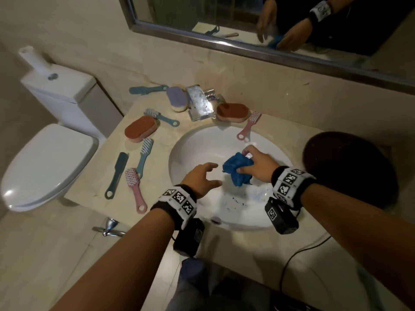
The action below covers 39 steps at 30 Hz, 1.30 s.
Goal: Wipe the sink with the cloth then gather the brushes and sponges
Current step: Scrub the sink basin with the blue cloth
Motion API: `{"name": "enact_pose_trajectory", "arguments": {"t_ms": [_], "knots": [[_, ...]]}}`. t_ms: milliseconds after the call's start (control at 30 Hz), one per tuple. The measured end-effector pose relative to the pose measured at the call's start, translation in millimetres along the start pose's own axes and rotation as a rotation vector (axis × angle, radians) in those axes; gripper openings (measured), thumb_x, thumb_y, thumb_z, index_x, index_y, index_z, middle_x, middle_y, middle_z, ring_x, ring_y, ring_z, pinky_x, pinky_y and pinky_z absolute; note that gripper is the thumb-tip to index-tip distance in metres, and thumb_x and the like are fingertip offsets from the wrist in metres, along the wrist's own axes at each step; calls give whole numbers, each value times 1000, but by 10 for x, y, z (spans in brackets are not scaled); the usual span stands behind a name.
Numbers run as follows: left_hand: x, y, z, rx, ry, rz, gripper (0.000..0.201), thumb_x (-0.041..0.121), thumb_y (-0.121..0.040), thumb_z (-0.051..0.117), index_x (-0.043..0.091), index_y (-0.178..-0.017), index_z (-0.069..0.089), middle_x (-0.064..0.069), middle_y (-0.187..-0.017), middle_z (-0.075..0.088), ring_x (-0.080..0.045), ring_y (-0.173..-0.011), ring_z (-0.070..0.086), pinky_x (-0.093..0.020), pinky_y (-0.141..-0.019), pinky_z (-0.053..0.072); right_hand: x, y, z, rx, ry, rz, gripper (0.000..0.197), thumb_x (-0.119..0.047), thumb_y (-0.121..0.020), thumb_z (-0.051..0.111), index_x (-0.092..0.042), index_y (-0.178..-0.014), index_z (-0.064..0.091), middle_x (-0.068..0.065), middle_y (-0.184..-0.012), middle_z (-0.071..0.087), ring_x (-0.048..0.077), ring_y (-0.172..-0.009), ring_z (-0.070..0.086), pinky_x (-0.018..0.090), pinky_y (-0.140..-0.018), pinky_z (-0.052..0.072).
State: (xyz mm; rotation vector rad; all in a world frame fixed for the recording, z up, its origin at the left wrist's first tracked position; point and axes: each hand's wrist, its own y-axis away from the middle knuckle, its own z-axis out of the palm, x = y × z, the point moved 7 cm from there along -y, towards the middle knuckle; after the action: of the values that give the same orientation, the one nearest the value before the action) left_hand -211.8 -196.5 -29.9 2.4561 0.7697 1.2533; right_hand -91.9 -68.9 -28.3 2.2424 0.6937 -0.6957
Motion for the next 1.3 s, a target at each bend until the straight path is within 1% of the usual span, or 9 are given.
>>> {"name": "enact_pose_trajectory", "arguments": {"t_ms": [200,333,400,467,600,800,933,1133,1300], "knots": [[-797,65,236,-142,-365,-164,101,40,-75,75,19,-151,11,-11,-159,0,-27,-147,4,-37,-120,16,45,-333,513,-203,304,1,40,-15,-84,62,-14,-121,47,8,-110,55,26,-92,57,25,-71,47],[-1064,27,246,-169,-439,-163,127,42,-66,81,16,-150,-11,-16,-156,-20,-30,-146,-12,-39,-121,8,-100,-485,914,-300,391,-37,35,-10,-83,59,-10,-117,52,17,-109,62,33,-100,59,41,-87,50],[-1117,-11,228,-149,-478,-158,133,43,-65,82,14,-148,-17,-17,-154,-25,-30,-145,-15,-40,-121,3,-154,-562,1132,-345,411,-65,35,-11,-82,59,-10,-117,53,15,-109,64,33,-102,59,38,-87,49],[-1174,-26,212,-123,-539,-179,137,48,-63,81,12,-147,-21,-18,-152,-28,-32,-144,-19,-42,-119,-1,-152,-607,1353,-395,413,-52,38,-14,-84,58,-13,-122,52,12,-117,61,29,-107,57,30,-86,45],[-1288,-32,158,-105,-559,-254,144,62,-58,77,6,-145,-23,-19,-152,-28,-33,-143,-22,-39,-119,-3,-29,-543,1735,-620,403,-19,45,-23,-91,56,-20,-135,48,5,-141,46,23,-126,45,26,-101,34],[-1317,-10,75,-19,-525,-351,153,62,-50,81,8,-143,-28,-12,-152,-32,-28,-144,-21,-43,-118,-1,-13,-625,1877,-592,238,-110,38,-6,-79,70,-12,-116,62,-3,-102,56,5,-83,52,3,-67,39],[-1366,-2,67,-30,-481,-408,155,61,-48,82,8,-144,-28,-10,-152,-33,-26,-144,-23,-40,-118,-4,64,-836,1897,-541,439,-184,42,-14,-75,75,-14,-115,61,7,-115,56,22,-101,55,23,-81,42],[-1349,-4,47,-79,-512,-404,157,55,-46,86,6,-144,-27,-12,-152,-33,-27,-143,-24,-41,-118,-4,127,-824,1859,-583,372,-176,59,-17,-71,79,-22,-125,54,-1,-109,52,16,-95,48,22,-79,38],[-1357,9,37,-78,-503,-410,158,52,-45,88,8,-144,-27,-10,-152,-33,-25,-143,-23,-39,-118,-3,145,-763,1924,-640,577,-269,46,-11,-79,71,-18,-123,60,2,-118,55,20,-106,53,20,-80,37]]}}
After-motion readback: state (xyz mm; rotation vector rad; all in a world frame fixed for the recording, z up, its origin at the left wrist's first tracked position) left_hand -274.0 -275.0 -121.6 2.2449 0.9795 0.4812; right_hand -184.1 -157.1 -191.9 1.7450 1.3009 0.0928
